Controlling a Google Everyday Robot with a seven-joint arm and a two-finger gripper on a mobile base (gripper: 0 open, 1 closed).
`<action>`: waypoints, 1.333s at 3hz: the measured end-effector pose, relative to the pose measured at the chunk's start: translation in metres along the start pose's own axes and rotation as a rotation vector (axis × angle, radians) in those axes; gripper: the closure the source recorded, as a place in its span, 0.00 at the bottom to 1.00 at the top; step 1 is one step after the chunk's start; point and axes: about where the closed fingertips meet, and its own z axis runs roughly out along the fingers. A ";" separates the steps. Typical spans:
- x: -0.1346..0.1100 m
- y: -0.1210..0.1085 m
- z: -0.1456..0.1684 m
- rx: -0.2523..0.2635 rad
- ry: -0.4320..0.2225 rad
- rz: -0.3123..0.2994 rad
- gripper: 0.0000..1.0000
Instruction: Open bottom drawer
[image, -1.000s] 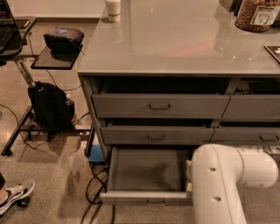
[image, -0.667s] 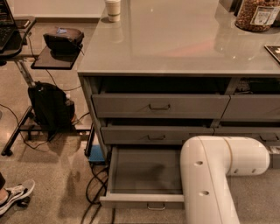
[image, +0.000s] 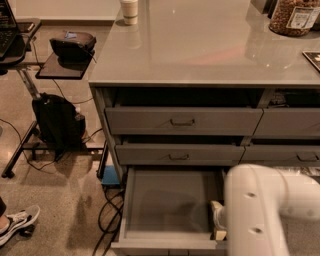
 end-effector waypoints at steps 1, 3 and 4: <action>-0.016 0.042 0.024 0.060 -0.137 -0.025 0.00; -0.028 0.032 0.001 0.034 -0.119 -0.042 0.00; -0.035 -0.023 -0.059 0.088 -0.039 0.000 0.00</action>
Offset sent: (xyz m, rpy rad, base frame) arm -0.0263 0.0159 -0.0253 0.0917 -0.0553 0.0420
